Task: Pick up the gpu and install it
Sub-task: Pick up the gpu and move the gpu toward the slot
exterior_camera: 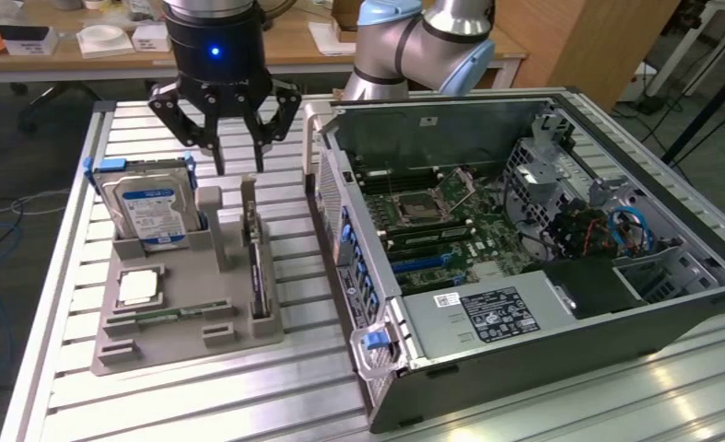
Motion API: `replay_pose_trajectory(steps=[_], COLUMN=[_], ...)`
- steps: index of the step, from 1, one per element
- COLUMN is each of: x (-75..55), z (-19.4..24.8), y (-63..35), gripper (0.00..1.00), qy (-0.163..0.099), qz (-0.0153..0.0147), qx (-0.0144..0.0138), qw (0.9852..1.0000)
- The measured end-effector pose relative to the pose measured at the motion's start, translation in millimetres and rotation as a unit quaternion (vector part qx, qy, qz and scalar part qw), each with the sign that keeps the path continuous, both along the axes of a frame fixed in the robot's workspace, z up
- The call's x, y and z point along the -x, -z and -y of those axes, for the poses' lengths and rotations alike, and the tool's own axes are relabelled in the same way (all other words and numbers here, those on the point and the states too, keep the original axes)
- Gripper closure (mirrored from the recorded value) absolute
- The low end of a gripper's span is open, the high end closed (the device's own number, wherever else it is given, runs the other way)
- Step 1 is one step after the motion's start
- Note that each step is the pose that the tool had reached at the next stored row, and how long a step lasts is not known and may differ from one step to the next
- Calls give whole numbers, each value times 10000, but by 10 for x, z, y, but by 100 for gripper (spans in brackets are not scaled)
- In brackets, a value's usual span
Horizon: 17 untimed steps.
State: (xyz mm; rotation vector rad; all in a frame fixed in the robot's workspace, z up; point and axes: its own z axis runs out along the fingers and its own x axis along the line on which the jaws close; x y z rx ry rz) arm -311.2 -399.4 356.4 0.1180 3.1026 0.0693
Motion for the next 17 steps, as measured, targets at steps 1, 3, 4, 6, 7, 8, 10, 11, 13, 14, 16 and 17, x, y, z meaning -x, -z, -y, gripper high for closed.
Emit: replay_pose_trajectory(steps=[1,3,4,6,7,8,10,11,13,14,16,17], x=[2,9,14,22,26,31,39,43,50,54,63,67], z=[1,2,3,5,6,6,6,6,7,7,9,13], y=[4,12,18,30,36,42,54,60,75,85,108,118], gripper=[53,53,53,53,53,53,53,53,53,53,53,53], qy=[0,0,1,0,0,1,0,0,0,0,0,0], qz=[5,14,21,36,45,54,72,80,93,101,116,123], qx=[-1,0,0,0,0,0,0,0,1,0,0,0], qw=[10000,10000,10000,10000,10000,10000,10000,10000,10000,9999,9999,9999])
